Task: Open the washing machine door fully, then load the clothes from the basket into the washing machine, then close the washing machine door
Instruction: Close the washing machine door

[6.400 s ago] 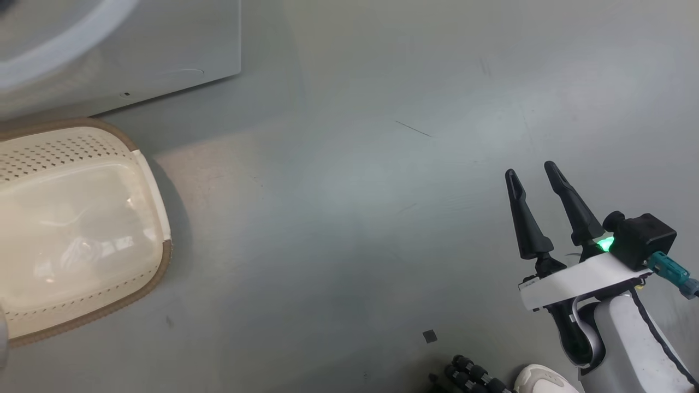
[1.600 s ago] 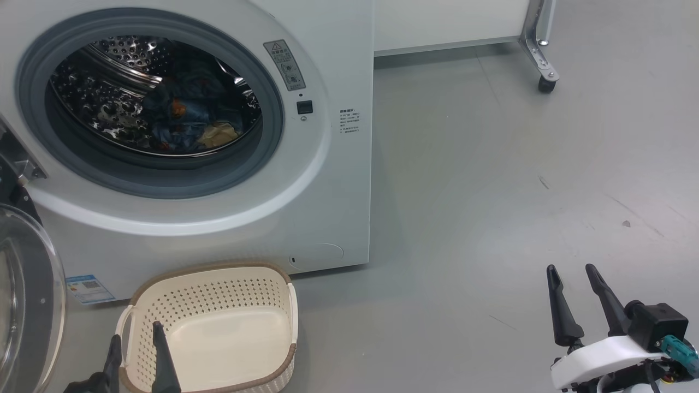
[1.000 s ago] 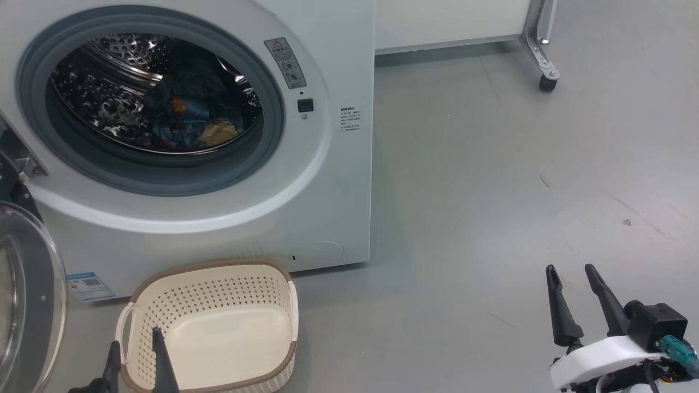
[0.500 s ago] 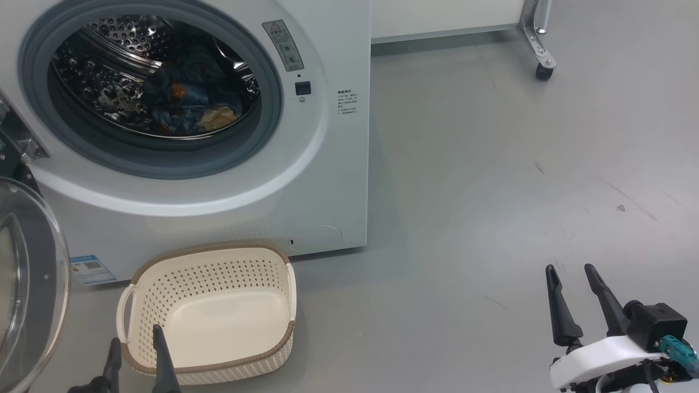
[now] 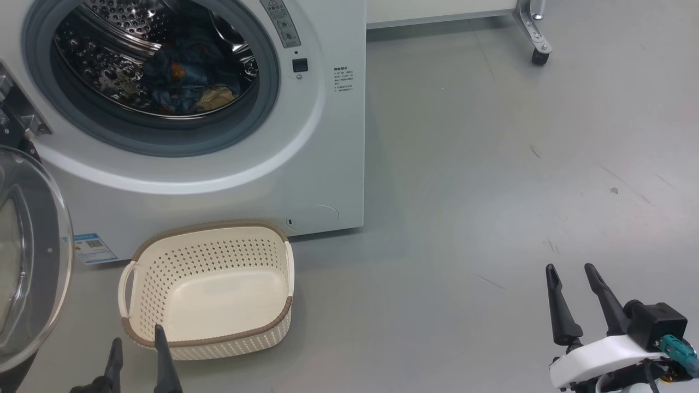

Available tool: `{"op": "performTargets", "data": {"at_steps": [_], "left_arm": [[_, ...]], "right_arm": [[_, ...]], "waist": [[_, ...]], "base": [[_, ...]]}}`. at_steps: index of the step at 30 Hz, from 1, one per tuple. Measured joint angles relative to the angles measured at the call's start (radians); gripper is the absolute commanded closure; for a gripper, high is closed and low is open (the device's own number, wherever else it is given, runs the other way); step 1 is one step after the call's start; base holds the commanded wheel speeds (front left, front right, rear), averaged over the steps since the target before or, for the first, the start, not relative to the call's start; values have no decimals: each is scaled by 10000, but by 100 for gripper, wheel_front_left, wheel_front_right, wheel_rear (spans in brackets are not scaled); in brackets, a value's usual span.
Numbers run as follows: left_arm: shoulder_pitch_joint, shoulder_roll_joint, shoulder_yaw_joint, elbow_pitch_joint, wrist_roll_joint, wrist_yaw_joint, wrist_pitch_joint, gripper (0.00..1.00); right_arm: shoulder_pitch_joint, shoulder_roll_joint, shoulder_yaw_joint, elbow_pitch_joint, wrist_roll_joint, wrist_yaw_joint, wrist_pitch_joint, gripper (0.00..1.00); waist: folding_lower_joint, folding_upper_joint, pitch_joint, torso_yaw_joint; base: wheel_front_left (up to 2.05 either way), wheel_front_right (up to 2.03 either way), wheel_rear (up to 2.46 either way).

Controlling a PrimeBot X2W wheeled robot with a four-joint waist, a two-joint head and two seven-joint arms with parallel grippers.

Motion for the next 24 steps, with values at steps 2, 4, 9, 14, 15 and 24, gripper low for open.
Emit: {"op": "performTargets", "data": {"at_steps": [2, 4, 9, 14, 15, 24], "left_arm": [[0, 0, 0, 0, 0, 2, 0, 0], [0, 0, 0, -2, 0, 2, 0, 0], [0, 0, -2, -6, 0, 6, 0, 0], [0, 0, -2, -13, 0, 46, 0, 0], [0, 0, -2, -17, 0, 48, 0, 0], [0, 0, -8, -46, 0, 50, 0, 0]], "right_arm": [[-6, -2, -6, 0, 0, 0, 0, 0], [-8, -2, -19, 2, 0, 0, 0, 0], [-11, -2, -35, 2, 0, 0, 0, 0], [-11, 0, -46, 2, 0, 0, 0, 0], [-11, 4, -46, 2, 0, 0, 0, 0], [-11, 4, -67, 2, 0, 0, 0, 0]], "waist": [[0, 0, -1, 1], [0, 0, -6, 4], [0, 0, -29, 9], [0, 0, -61, 19], [0, 0, -66, 21], [0, 0, -83, 50]], "base": [[-36, 36, 0], [-28, 28, 0], [-14, 14, 0], [0, 0, 0], [0, 0, 0], [0, 0, 0]]}}
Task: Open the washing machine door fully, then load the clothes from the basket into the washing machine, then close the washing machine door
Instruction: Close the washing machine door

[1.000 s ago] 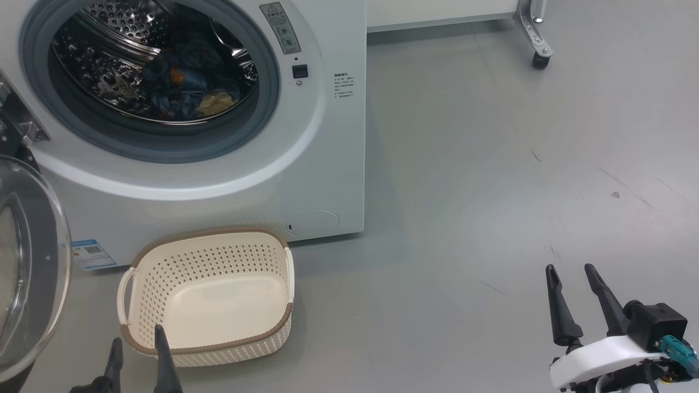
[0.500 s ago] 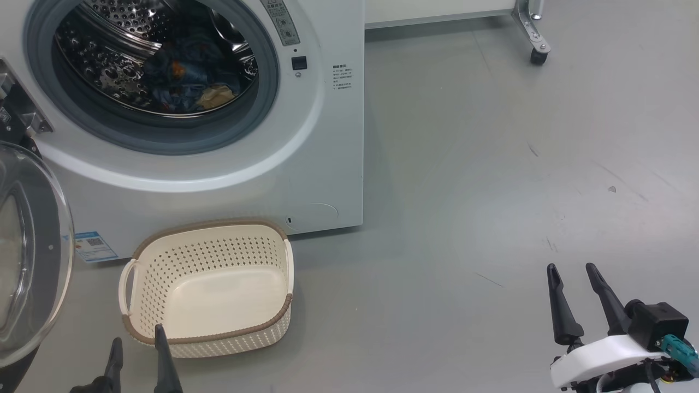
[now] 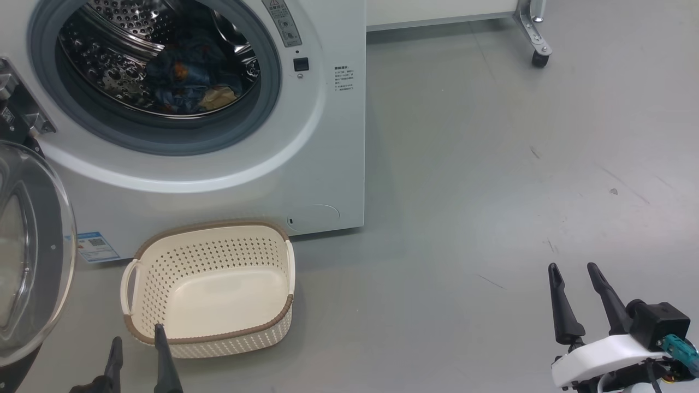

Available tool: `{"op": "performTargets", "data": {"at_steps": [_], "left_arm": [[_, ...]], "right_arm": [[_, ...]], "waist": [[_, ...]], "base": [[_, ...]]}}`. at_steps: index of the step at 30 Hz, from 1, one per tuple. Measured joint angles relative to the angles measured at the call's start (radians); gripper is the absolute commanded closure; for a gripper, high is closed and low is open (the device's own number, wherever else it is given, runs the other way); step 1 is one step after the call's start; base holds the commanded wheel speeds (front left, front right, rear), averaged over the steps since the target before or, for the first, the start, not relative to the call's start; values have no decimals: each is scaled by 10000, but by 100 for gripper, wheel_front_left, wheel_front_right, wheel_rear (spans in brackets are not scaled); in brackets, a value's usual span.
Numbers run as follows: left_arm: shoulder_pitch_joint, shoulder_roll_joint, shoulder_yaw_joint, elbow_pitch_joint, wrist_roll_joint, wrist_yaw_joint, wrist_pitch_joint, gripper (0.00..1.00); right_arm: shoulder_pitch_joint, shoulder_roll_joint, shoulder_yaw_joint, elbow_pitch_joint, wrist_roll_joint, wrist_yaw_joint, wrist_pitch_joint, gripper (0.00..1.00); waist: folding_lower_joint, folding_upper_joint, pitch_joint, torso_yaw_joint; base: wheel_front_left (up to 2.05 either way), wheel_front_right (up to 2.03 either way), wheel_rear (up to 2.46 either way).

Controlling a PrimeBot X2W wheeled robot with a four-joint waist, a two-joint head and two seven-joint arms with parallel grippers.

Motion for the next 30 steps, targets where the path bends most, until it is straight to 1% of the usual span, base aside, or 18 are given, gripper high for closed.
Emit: {"op": "performTargets", "data": {"at_steps": [6, 13, 19, 30], "left_arm": [[-6, 2, -198, -4, 2, 27, 0, 0], [-14, 4, -249, -48, 2, 27, 0, 0], [-14, 4, -267, -63, -12, 35, 0, 0], [-8, 4, -284, -157, -109, 61, 0, 0]], "right_arm": [[2, -10, -244, -10, 0, 0, 0, 0], [8, -35, -278, -67, 0, 0, 0, 0], [10, -92, -261, -104, 0, 0, 0, 0], [35, -144, -211, -123, 0, 0, 0, 0]], "waist": [[0, 0, -2, 159], [0, 0, -20, 652], [0, 0, -44, 1260], [0, 0, -131, 2597]], "base": [[0, 0, 0], [0, 0, 0], [0, 0, 0], [0, 0, 0]]}}
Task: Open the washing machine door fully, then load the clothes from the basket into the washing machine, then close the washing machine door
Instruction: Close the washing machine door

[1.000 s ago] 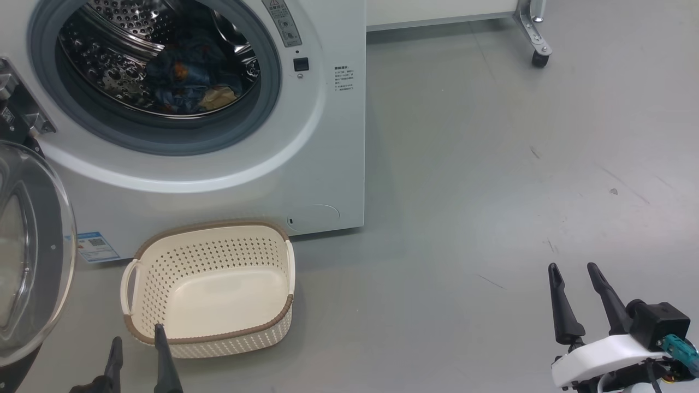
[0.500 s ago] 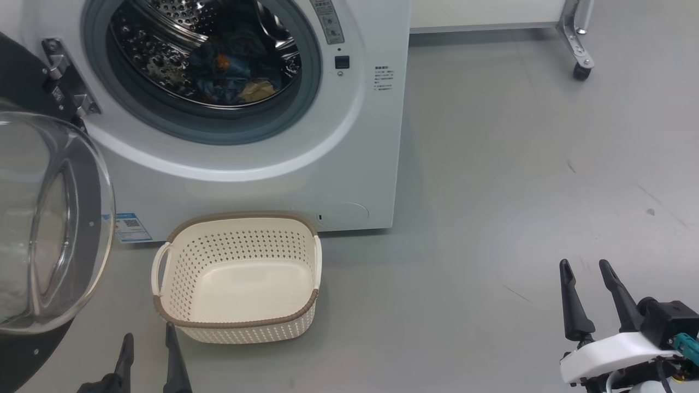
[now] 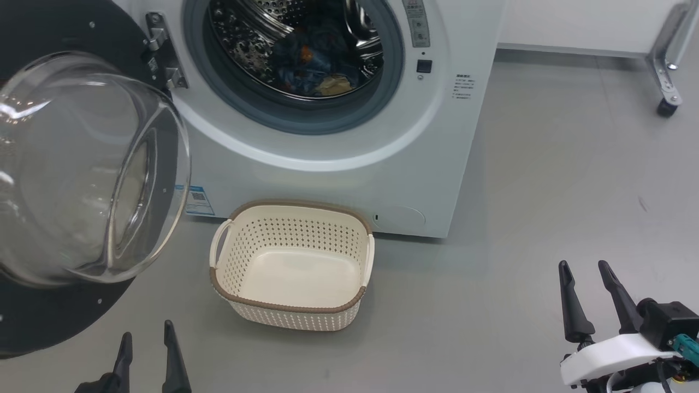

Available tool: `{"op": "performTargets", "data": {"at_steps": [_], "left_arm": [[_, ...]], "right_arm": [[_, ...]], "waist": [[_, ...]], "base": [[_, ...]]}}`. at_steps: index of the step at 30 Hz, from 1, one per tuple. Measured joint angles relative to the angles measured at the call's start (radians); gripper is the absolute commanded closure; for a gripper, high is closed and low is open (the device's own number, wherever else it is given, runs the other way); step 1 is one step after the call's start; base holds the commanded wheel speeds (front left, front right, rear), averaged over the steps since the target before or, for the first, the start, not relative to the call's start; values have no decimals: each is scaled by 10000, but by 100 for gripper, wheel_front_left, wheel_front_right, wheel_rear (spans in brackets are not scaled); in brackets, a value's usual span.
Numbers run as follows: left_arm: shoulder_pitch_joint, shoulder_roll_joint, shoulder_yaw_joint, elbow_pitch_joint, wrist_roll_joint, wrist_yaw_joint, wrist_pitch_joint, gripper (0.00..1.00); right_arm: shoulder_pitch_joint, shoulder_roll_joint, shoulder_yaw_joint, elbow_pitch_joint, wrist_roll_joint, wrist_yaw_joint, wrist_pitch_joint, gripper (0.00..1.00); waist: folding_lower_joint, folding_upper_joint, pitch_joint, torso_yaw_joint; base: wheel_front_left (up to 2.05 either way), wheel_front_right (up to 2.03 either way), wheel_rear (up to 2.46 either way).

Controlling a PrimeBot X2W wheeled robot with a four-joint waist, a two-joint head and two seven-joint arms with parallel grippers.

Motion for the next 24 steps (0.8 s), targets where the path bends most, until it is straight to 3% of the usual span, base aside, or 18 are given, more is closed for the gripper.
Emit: {"op": "performTargets", "data": {"at_steps": [13, 24], "left_arm": [[27, 4, 98, -115, -171, 12, 0, 0], [218, 10, 178, -171, -169, 12, 0, 0]], "right_arm": [[128, 40, 111, -12, -2, 0, 0, 0], [128, 104, 240, -2, -2, 0, 0, 0]], "waist": [[0, 0, -135, 1377], [0, 0, -267, 1875]], "base": [[0, 0, 0], [0, 0, 0]]}}
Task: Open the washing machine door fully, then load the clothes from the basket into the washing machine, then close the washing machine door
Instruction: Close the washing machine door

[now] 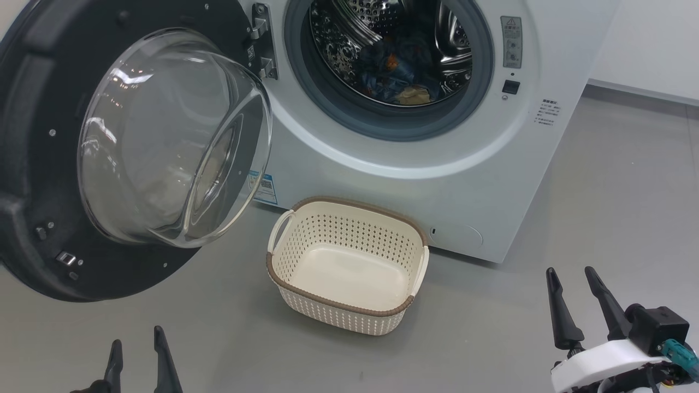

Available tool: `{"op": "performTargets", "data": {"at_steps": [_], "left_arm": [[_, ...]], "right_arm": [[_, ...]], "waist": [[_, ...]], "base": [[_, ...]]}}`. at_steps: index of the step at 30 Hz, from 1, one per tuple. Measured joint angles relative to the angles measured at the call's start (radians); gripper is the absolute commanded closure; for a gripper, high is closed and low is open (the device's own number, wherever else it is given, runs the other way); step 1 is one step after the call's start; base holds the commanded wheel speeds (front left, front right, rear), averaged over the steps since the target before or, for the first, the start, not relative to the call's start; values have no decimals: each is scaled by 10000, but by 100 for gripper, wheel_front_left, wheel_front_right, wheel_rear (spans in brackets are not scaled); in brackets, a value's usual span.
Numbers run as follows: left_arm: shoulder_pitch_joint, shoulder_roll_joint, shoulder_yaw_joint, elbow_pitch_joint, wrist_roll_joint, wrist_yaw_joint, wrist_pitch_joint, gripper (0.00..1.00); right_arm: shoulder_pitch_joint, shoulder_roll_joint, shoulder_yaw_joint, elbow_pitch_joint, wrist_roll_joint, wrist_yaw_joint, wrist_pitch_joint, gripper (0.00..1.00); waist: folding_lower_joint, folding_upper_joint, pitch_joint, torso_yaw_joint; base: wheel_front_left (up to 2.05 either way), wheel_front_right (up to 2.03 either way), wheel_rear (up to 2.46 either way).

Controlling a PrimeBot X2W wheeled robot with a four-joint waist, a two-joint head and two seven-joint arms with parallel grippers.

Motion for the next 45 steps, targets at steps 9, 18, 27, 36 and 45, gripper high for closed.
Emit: {"op": "performTargets", "data": {"at_steps": [9, 18, 27, 36, 45], "left_arm": [[7, 4, 65, -42, -4, 2, 0, 0], [124, 8, 222, -117, -79, 2, 0, 0], [183, 8, 303, -165, -236, 2, 0, 81], [268, 8, 539, -228, -792, 2, 0, 100], [270, 6, 1260, -516, -2516, 4, 0, 100]], "right_arm": [[2, 29, 12, 10, 0, 0, 0, 0], [1, 35, 121, 29, 0, 0, 0, 0], [1, 35, 148, 33, 0, 0, 0, 0], [1, 35, 198, 48, 0, 0, 0, 0], [1, 35, 184, 48, 0, 0, 0, 0]], "waist": [[0, 0, -66, 315], [0, 0, -103, 461], [0, 0, -121, 606], [0, 0, -109, 648], [0, 0, -76, 666]], "base": [[0, 0, 0], [0, 0, 0], [0, 0, 0], [0, 0, 0], [0, 0, 0]]}}
